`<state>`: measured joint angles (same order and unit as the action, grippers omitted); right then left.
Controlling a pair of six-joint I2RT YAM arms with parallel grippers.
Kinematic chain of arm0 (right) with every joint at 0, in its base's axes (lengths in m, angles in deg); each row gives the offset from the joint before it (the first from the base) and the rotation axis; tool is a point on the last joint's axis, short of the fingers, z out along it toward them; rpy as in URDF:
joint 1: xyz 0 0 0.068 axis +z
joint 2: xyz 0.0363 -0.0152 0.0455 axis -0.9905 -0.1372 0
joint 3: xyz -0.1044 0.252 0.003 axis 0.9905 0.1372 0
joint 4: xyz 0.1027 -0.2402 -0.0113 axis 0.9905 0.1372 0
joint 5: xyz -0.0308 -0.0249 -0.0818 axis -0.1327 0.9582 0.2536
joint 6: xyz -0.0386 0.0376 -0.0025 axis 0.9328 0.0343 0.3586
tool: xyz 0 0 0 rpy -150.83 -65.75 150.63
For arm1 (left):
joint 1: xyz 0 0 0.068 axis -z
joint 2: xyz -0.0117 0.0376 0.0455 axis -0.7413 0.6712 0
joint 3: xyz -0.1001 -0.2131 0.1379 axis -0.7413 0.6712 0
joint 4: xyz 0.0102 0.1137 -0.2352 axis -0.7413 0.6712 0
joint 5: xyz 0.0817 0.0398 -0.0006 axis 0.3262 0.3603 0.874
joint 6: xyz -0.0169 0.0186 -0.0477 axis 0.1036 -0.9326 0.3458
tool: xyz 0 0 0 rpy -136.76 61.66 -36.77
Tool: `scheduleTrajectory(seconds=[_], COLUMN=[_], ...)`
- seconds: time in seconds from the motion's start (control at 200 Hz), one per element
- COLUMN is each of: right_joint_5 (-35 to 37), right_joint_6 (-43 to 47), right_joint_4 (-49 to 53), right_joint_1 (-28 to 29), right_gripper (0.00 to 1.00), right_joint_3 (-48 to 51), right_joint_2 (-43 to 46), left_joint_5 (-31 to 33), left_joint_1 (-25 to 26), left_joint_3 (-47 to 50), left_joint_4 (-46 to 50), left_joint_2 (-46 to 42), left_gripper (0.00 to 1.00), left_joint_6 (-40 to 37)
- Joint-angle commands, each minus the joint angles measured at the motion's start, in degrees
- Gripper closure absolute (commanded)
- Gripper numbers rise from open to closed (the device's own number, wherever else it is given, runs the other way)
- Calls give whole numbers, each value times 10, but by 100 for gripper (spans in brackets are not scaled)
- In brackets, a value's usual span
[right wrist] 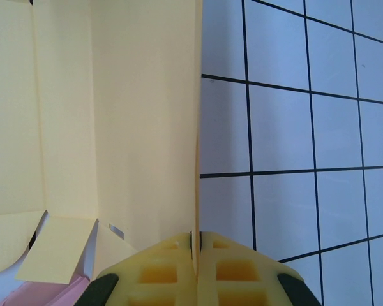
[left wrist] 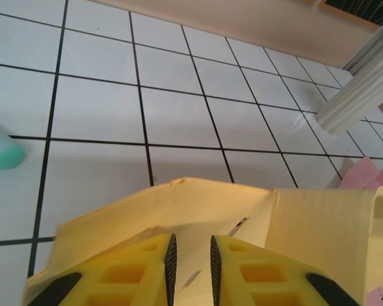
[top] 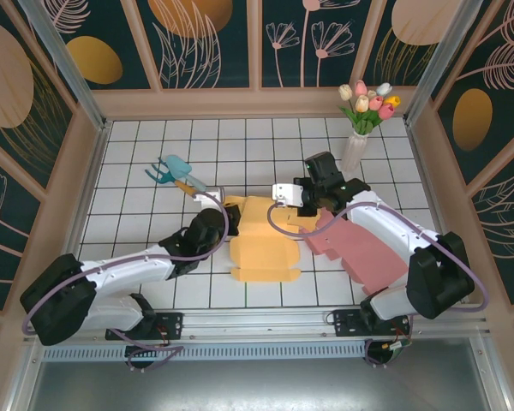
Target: Fold the paper box
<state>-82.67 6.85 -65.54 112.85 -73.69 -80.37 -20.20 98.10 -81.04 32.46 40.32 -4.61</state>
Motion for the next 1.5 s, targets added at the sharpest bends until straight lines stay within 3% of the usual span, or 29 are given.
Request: scheduleTrajectory(seconds=[0.0, 0.651, 0.721, 0.886, 1.006, 1.146, 1.266, 1.496], right_joint_5=[-1, 0, -1, 2, 1, 0, 7, 24], right_joint_6=[2, 0, -1, -10, -14, -14, 6, 23], right_joint_4=[-7, -20, -22, -21, -22, -19, -28, -68], right_joint_1=[3, 3, 3, 3, 3, 3, 3, 3], right_gripper=[100, 100, 100, 100, 100, 100, 100, 100], right_joint_3=[9, 16, 15, 10, 10, 7, 23, 45], right_joint_2=[21, 39, 39, 32, 29, 27, 32, 42], left_joint_5=[7, 83, 59, -88, -138, -163, -144, -104], left_joint_1=[-3, -3, -3, -3, -2, -3, -3, -3], left_joint_3=[20, 18, 21, 4, -29, -59, -59, 7], left_joint_4=[25, 79, 68, 5, -9, -26, -33, -5], left_joint_2=[-14, 36, 37, 50, 77, 116, 123, -20], left_gripper=[76, 81, 82, 82, 83, 83, 84, 84], left_joint_6=[10, 15, 12, 24, 32, 38, 39, 21])
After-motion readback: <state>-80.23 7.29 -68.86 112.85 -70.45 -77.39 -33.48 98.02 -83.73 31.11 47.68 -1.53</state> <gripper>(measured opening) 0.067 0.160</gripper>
